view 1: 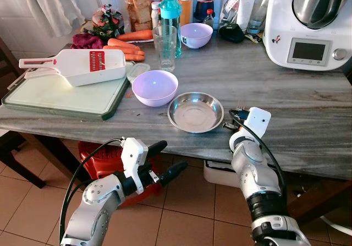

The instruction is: Setting the table

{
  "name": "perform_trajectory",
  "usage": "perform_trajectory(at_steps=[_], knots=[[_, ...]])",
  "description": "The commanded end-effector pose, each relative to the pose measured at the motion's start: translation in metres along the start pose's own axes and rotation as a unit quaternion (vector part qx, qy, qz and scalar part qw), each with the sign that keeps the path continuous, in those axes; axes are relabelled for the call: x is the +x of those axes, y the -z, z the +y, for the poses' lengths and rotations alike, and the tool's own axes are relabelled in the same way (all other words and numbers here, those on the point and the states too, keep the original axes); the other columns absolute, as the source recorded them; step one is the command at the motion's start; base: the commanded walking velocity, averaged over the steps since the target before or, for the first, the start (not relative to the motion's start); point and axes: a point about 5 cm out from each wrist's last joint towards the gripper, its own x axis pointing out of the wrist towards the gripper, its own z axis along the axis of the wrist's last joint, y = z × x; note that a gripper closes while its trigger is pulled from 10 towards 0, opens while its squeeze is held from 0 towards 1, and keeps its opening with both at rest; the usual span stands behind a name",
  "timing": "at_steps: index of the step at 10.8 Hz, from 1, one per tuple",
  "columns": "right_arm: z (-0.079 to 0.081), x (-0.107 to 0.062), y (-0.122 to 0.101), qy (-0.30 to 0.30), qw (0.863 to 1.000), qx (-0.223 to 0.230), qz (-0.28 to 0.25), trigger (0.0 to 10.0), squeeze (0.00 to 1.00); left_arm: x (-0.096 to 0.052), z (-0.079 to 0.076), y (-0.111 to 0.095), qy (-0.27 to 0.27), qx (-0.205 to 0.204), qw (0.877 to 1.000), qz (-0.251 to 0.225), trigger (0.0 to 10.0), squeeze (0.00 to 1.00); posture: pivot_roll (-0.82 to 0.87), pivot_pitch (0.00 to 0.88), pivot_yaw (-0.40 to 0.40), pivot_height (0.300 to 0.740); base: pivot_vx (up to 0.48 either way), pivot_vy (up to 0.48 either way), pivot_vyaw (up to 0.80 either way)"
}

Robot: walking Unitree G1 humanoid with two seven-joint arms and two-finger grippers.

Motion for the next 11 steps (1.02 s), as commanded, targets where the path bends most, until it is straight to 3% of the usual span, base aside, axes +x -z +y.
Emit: perform_trajectory(at_steps=[1,6,8,11], knots=[[0.002,0.002,-0.003,0.002,1.000,0.005,-0.004,10.0,1.00,0.000,0.000,-0.003,-0.001,0.005,1.000,0.000,10.0,0.00,0.03,0.074,0.039,0.740,0.000,0.000,0.00],[0.004,0.003,-0.010,-0.005,1.000,0.008,-0.020,10.0,1.00,0.004,0.000,-0.004,0.000,0.006,1.000,-0.003,10.0,0.00,0.03,0.064,0.039,0.740,0.000,0.000,0.00],[0.007,-0.003,-0.025,-0.022,0.998,-0.016,-0.062,10.0,1.00,0.006,0.000,-0.008,-0.005,0.008,1.000,-0.013,10.0,0.00,0.03,0.058,0.035,0.740,0.000,0.000,0.00],[0.003,-0.031,-0.049,-0.050,0.981,-0.098,-0.157,10.0,1.00,0.013,0.002,-0.020,-0.035,0.017,0.998,-0.050,10.0,0.00,0.02,0.050,0.034,0.740,0.000,0.000,0.00]])
